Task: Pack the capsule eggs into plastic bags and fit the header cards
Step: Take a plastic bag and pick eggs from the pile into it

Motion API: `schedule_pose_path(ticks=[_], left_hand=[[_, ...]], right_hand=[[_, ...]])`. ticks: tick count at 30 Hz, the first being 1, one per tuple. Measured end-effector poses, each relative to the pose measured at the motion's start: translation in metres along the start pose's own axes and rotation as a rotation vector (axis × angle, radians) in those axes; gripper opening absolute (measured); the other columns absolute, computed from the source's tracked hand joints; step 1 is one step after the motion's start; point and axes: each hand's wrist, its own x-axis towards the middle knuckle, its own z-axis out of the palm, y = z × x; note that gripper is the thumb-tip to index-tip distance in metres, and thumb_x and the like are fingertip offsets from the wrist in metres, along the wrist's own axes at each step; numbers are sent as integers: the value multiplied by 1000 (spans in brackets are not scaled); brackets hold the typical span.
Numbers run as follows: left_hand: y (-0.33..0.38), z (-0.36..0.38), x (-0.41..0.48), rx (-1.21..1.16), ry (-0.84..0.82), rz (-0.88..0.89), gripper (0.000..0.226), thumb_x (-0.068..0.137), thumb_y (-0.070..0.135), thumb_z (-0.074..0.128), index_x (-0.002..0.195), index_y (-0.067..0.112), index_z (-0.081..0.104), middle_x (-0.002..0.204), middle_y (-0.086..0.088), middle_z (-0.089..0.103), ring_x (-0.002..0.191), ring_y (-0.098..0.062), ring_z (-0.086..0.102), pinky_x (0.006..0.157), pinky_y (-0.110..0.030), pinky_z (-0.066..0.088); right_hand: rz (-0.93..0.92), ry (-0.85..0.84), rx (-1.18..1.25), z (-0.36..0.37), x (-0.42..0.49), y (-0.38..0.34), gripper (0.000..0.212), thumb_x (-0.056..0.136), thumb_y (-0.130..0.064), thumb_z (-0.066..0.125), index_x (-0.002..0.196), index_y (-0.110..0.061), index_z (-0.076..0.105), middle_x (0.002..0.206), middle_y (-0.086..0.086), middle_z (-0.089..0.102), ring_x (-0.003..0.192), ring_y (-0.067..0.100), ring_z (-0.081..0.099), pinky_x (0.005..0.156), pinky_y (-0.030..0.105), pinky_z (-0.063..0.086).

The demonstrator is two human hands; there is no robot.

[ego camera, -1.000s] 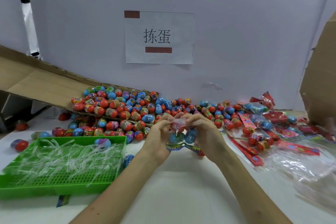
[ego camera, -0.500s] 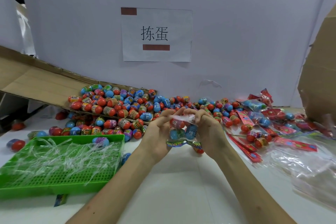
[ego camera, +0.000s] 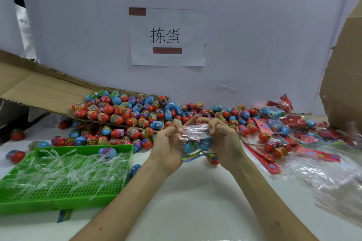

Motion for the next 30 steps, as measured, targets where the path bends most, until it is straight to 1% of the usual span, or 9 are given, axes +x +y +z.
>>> schedule_pose_path(ticks=[2, 4, 10, 14, 16, 21, 24, 27, 30], left_hand=[[1, 0, 1, -35, -12, -10, 22, 87, 16, 52, 65, 17, 58, 120, -15, 74, 104, -33, 75, 80, -43, 62], [2, 1, 0, -106, -31, -32, 24, 88, 15, 50, 65, 15, 57, 105, -17, 76, 94, -33, 76, 77, -43, 62], [8, 7, -1, -175, -3, -77, 48, 104, 13, 33, 61, 11, 53, 83, -16, 67, 73, -29, 71, 72, -39, 61], [10, 9, -3, -170, 20, -77, 47, 105, 11, 31, 61, 11, 49, 83, -17, 61, 78, -28, 64, 83, -42, 56], [10, 9, -3, -150, 57, -75, 48, 105, 11, 30, 61, 11, 48, 83, -17, 53, 80, -27, 56, 87, -42, 51], [11, 10, -3, -166, 45, -66, 41, 98, 9, 36, 60, 11, 49, 81, -14, 53, 78, -26, 59, 91, -41, 51], [17, 9, -4, -234, 8, -2, 34, 92, 10, 42, 59, 12, 49, 91, -19, 68, 90, -31, 73, 103, -49, 52], [26, 6, -4, -182, 1, 53, 28, 87, 12, 47, 59, 12, 48, 115, -23, 74, 114, -39, 70, 111, -56, 46], [29, 5, -3, -142, 45, 88, 30, 87, 10, 44, 57, 12, 49, 133, -23, 67, 120, -40, 68, 103, -53, 54]], right_hand=[[13, -44, 99, 1, -1, -2, 24, 73, -5, 46, 55, -15, 58, 102, 5, 73, 97, 18, 71, 73, 32, 59], [25, -82, 179, 2, -1, -2, 23, 72, -4, 46, 56, -15, 58, 102, 8, 70, 95, 19, 71, 74, 34, 59], [3, -143, 170, 1, 3, 0, 26, 77, -4, 44, 58, -16, 58, 108, 11, 64, 109, 27, 60, 91, 42, 51], [-19, -180, 159, 2, 3, -1, 17, 73, -10, 51, 58, -16, 58, 107, 10, 65, 109, 29, 58, 89, 38, 54], [-30, -192, 152, 3, 3, -1, 25, 76, -6, 44, 58, -17, 57, 110, 13, 62, 115, 35, 52, 90, 40, 52], [-25, -238, 229, 4, 2, -5, 26, 77, -7, 38, 62, -14, 59, 115, 14, 61, 119, 38, 49, 90, 40, 52], [-5, -239, 366, -2, 0, -9, 24, 80, -15, 38, 69, -11, 59, 110, 11, 67, 107, 30, 58, 95, 44, 51], [-11, -185, 290, -2, 1, -8, 17, 86, -21, 50, 73, -13, 57, 109, 7, 71, 96, 23, 64, 91, 42, 54], [11, -20, 190, 0, 5, -3, 25, 85, -36, 61, 73, -14, 61, 95, 6, 70, 90, 22, 61, 85, 42, 50]])
